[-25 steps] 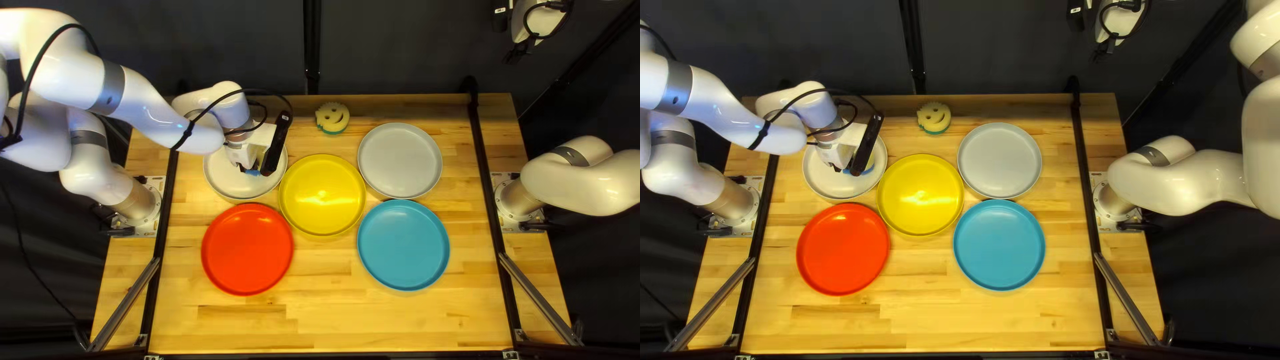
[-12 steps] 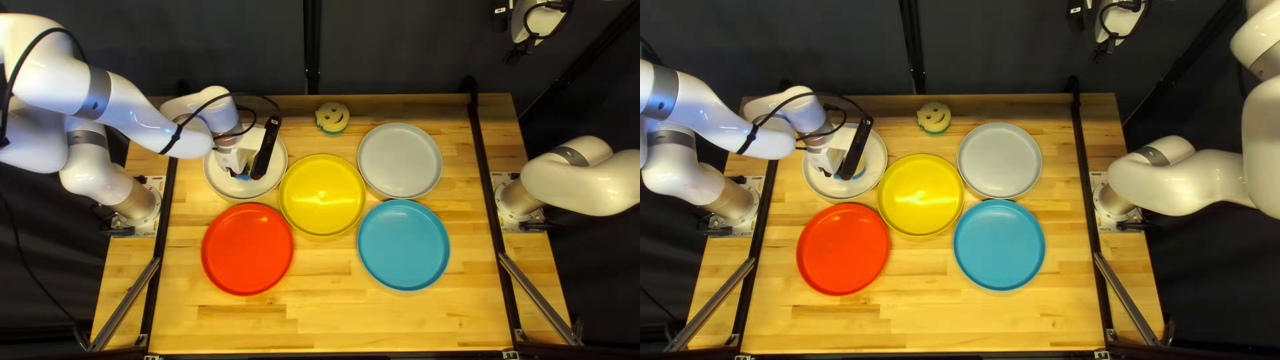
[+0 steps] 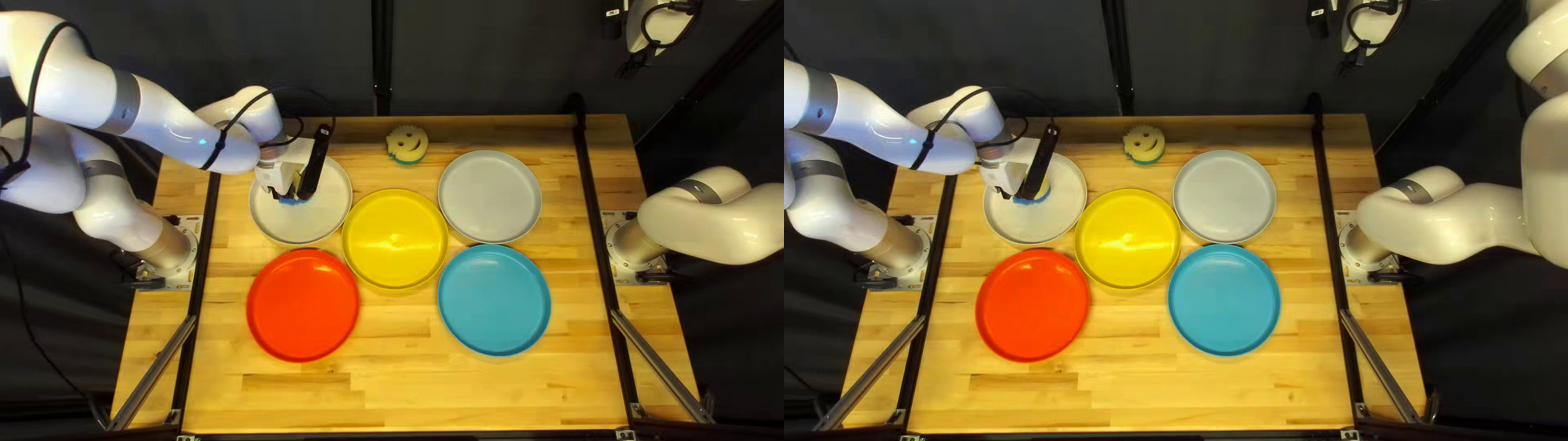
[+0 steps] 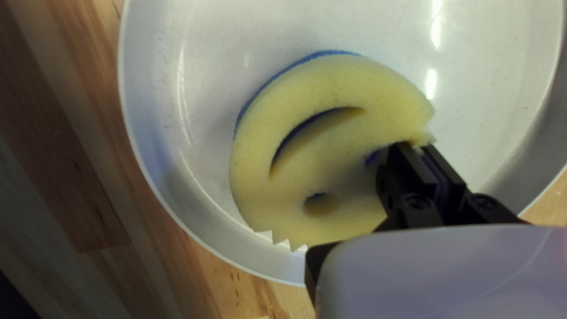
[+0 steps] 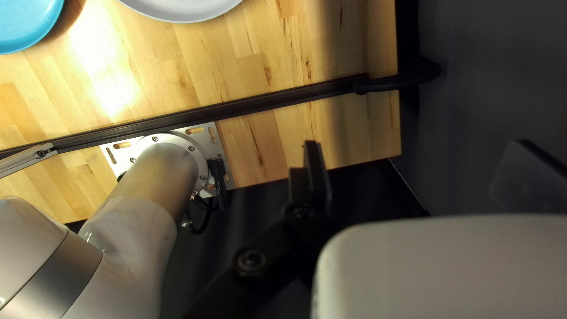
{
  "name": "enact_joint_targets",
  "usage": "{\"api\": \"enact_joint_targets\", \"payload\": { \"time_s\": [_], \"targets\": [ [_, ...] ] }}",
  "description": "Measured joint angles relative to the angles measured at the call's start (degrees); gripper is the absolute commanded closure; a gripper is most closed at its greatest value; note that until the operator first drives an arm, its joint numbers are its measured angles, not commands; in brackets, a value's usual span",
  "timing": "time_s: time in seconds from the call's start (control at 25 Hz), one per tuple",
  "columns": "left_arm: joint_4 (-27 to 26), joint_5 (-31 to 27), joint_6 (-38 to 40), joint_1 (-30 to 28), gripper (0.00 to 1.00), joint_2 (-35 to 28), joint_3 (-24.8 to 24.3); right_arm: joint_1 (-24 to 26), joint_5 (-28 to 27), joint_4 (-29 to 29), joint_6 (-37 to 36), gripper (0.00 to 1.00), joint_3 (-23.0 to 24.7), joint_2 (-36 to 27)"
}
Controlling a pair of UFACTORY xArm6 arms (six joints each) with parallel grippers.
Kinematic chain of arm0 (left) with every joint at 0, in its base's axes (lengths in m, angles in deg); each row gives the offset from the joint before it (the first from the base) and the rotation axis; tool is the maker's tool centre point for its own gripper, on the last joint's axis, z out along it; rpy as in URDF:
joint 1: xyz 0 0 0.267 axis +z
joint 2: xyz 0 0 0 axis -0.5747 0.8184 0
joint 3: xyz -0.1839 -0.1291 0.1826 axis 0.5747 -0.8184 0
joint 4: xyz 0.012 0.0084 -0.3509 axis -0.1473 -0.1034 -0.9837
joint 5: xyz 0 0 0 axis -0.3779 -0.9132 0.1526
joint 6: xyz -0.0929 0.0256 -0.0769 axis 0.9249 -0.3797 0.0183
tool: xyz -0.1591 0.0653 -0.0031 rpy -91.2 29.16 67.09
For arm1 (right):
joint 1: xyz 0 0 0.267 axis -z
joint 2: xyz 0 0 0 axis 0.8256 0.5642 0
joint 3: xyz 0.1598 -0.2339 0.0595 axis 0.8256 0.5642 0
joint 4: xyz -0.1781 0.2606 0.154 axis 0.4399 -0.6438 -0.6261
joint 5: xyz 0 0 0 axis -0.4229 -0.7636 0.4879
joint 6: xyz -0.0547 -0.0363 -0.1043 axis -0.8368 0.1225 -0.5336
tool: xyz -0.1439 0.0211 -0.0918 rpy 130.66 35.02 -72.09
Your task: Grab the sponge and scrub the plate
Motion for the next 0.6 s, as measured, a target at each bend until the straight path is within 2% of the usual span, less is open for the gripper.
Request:
{"api": "enact_joint_targets", "payload": {
  "time_s": [0.36, 0.6],
  "targets": [
    [1.5, -4.2, 5.5, -2.8, 1.0, -8.8, -4.0, 0.0, 0.0, 0.0, 0.0, 0.0, 0.0, 0.0],
    [1.3, -3.7, 2.2, 0.8, 1.0, -5.8, -2.3, 0.0, 0.0, 0.0, 0.0, 0.0, 0.0, 0.0]
  ]
}}
